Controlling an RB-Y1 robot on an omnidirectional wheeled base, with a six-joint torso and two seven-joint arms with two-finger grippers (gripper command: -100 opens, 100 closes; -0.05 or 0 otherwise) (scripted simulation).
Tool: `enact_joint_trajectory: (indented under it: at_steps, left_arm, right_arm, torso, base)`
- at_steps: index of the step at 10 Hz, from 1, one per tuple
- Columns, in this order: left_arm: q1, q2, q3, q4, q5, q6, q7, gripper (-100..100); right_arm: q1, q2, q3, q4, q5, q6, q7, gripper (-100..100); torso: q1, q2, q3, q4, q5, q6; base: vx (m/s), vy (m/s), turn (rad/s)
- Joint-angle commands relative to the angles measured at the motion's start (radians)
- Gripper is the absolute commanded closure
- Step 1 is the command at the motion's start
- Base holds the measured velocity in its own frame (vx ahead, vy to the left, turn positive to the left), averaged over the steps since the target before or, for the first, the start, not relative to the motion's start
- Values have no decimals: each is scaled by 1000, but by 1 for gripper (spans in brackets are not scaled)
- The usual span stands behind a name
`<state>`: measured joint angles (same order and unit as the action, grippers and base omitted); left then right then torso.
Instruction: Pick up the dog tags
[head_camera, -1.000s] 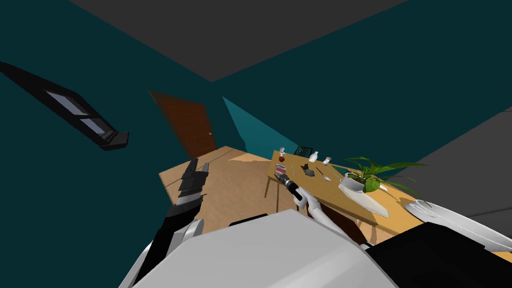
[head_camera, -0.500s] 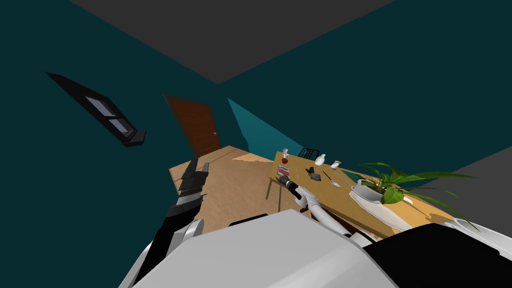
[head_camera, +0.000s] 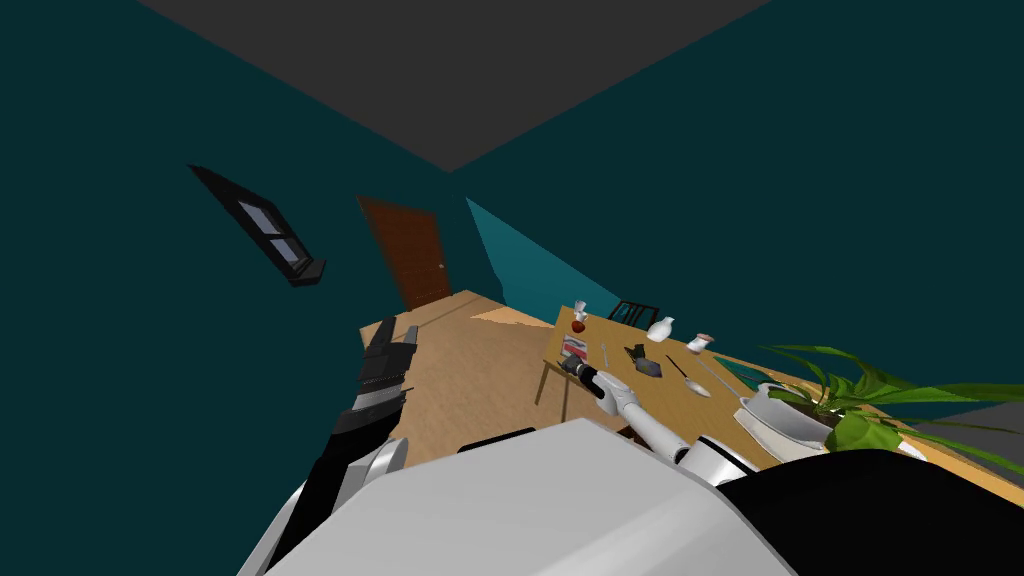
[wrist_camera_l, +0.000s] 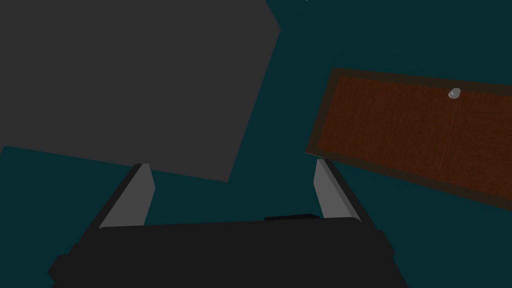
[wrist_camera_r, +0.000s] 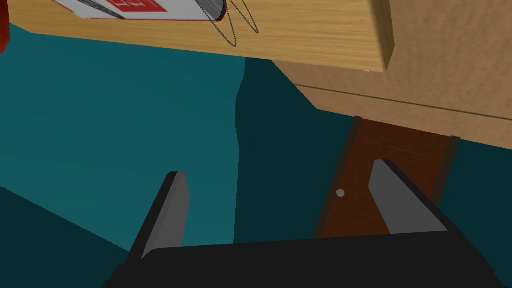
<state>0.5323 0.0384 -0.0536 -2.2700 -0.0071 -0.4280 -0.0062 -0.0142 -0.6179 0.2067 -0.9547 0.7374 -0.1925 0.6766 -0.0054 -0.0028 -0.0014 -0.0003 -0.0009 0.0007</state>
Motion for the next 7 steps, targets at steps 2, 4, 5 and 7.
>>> enact_joint_trajectory:
  at_steps: [2,4,5,7]
  left_arm:
    - [0,0,0,0,0,0,0,0]
    - [0,0,0,0,0,0,0,0]
    - [0,0,0,0,0,0,0,0]
    - [0,0,0,0,0,0,0,0]
  right_arm:
    - [-38,-25,58,90,50,34,45,-100]
    - [-57,-42,94,146,80,50,71,-100]
    - [-62,-49,110,169,92,57,81,-100]
    - [-64,-53,123,189,102,62,90,-100]
  torso:
    - [0,0,0,0,0,0]
    - [1,0,0,0,0,0]
    - [1,1,0,0,0,0]
    - [3,1,1,0,0,0]
  base:
    - [33,-59,155]
    - [25,-50,147]
    - [15,-38,91]
    - [10,-20,57]
